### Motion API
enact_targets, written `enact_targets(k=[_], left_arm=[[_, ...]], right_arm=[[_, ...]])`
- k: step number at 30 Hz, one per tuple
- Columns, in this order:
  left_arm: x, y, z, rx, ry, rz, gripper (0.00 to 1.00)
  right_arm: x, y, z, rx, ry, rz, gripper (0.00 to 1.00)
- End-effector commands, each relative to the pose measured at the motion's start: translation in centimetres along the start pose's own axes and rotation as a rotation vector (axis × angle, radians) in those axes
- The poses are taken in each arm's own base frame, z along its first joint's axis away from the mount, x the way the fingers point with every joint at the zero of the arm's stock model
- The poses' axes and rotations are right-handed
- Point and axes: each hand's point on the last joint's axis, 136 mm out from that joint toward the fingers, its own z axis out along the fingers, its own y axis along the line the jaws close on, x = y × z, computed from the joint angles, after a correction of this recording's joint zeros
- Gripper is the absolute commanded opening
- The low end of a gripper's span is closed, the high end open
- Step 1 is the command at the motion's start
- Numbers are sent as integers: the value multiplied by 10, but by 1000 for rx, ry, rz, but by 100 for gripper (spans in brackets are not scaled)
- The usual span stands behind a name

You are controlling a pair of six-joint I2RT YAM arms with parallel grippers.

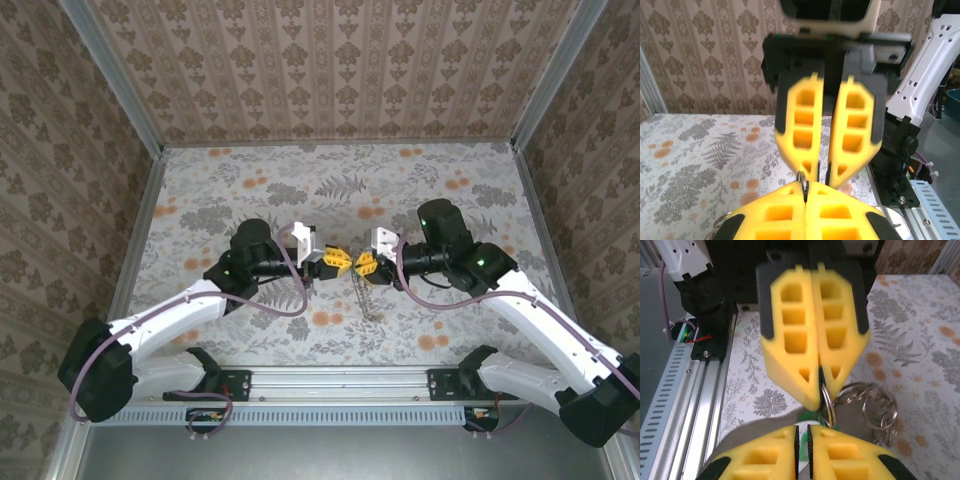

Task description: Put the keys on the keyring

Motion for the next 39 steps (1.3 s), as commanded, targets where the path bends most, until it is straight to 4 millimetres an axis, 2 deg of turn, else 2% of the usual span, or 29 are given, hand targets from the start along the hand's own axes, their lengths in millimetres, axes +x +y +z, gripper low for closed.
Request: enact_targets(k=[1, 4, 11, 16, 18, 21, 22, 33, 39], left_arm=[[-5, -4, 4, 38, 0, -17, 0], [-5, -2, 6, 32, -4, -25, 0], [-11, 1, 8, 37, -29, -30, 0], [-15, 0, 9, 50, -38, -24, 0], [-16, 0, 9, 53, -44, -21, 0], [-19, 0, 10, 53, -51, -24, 0], [-19, 0, 10, 53, -50, -25, 0], [-26, 2, 11, 43, -69, -1, 0], [-28, 2, 11, 47, -70, 6, 0]], right_arm=[[-11, 4, -11, 10, -49, -61, 16], [-12, 0, -16, 56, -63, -80, 23], [-2, -5, -12, 60, -43, -57, 24], [11, -8, -4, 54, -24, -15, 28], [12, -8, -2, 50, -27, -6, 28], [8, -7, 0, 26, -43, 5, 18], [7, -7, 0, 22, -44, 9, 17], [25, -14, 3, 70, 0, 30, 25], [25, -19, -2, 108, -31, 39, 27]])
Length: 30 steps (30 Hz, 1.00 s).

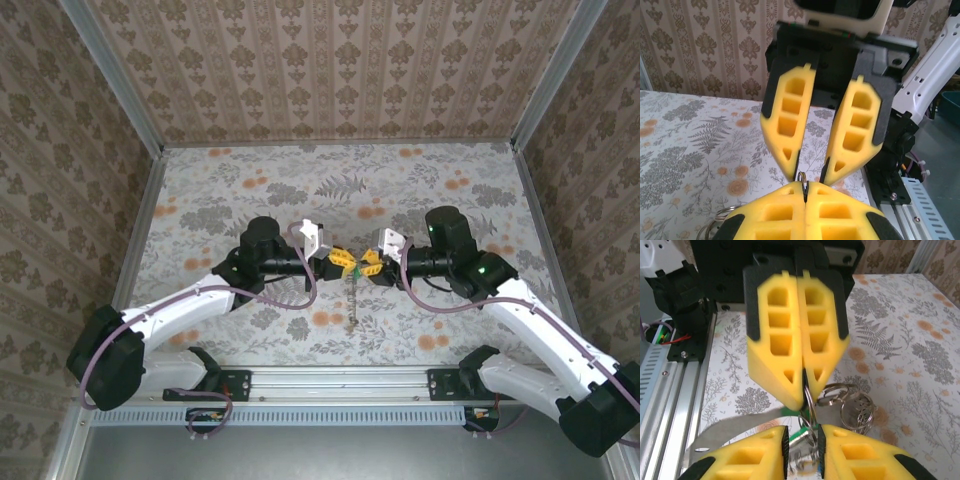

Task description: Put the keys on the keyring

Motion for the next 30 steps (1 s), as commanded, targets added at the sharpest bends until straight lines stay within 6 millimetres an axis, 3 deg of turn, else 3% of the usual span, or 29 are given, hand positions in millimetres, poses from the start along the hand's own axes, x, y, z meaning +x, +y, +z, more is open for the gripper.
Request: enact_targets(k=[1, 10, 16, 23, 26, 30], left_arm=[[-40, -8, 0, 35, -91, 86, 0], [-39, -5, 3, 23, -89, 80, 0], [-40, -3, 5, 19, -89, 75, 0], [-42, -2, 8, 19, -101, 81, 0], [-45, -1, 11, 22, -121, 86, 0], [-49, 1, 10, 1, -165, 103, 0]], right_arm=[[-2, -4, -3, 26, -21, 6, 27], [-17, 5, -4, -42, -82, -4, 19], [-24, 7, -5, -48, -104, -20, 18], [-27, 9, 2, -89, -120, -6, 17], [-30, 9, 7, -109, -149, 13, 10], [-31, 8, 11, -119, -161, 32, 13]])
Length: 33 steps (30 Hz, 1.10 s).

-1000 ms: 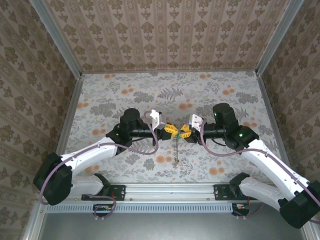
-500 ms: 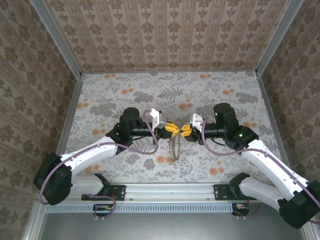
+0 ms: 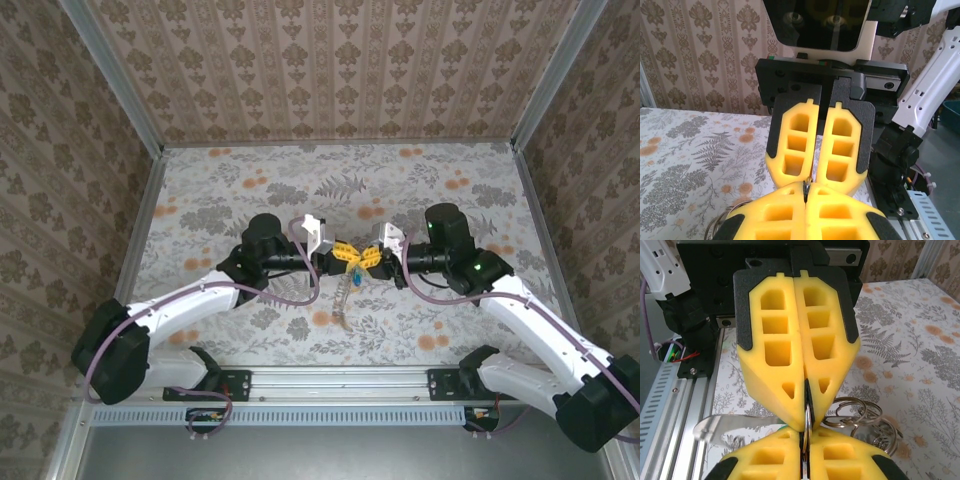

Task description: Put the keys on the keyring

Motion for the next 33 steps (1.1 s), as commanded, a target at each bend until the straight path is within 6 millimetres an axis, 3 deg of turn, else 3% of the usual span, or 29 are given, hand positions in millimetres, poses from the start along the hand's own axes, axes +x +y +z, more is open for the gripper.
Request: enact_targets(k=[1, 3, 7, 10, 13, 21, 30, 33], left_arm=[[-36, -2, 3, -8, -122, 87, 0], [-37, -3, 3, -9, -129, 96, 0], [-31, -5, 0, -3, -89, 62, 3], [-17, -6, -9, -20, 3, 29, 28], [-1, -11, -20, -36, 145, 31, 35], [24, -9, -28, -15, 334, -133, 35], [17, -14, -18, 43, 303, -154, 35], [19, -17, -14, 67, 316, -157, 29]], right_arm=[[-19, 12, 7, -85, -91, -23, 13], [-15, 12, 9, -96, -78, -8, 0], [-7, 10, 8, -82, -20, 0, 0], [-2, 9, 4, -68, 40, -15, 0], [5, 10, 1, -60, 114, -29, 0], [11, 11, 5, -54, 208, -66, 0], [11, 13, 11, -57, 250, -91, 0], [9, 14, 12, -57, 253, -95, 0]])
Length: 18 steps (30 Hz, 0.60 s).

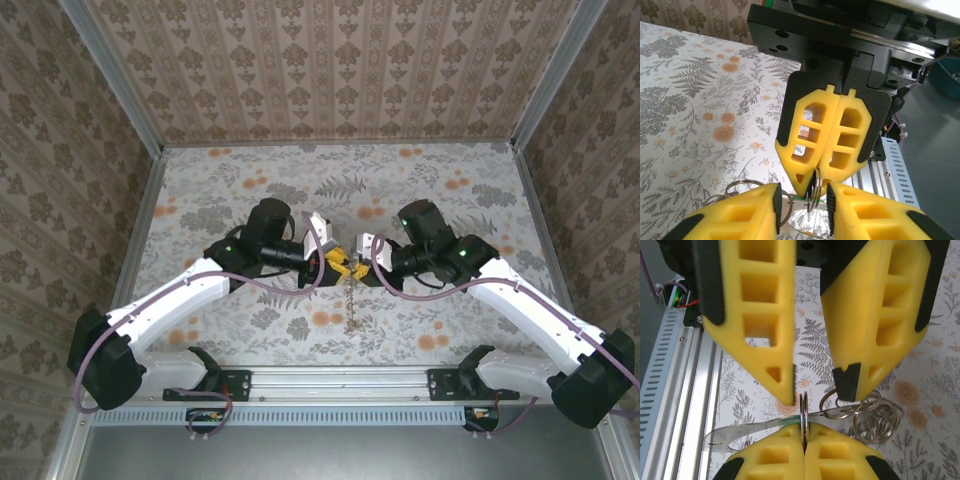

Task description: Put the keys on the keyring

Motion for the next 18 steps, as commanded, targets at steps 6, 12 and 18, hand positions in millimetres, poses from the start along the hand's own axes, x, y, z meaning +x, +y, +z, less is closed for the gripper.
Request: enact_targets(k=[6, 12, 18], left_arm=[[-4, -15, 5, 79, 20, 36, 13], [-10, -19, 1, 89, 1, 71, 0], [-27, -20, -12, 55, -153, 142, 0]], right_arm=[[-17, -2, -7, 14, -27, -43, 0], [-17, -2, -6, 18, -42, -37, 5], [-22, -1, -15, 17, -175, 10, 20]])
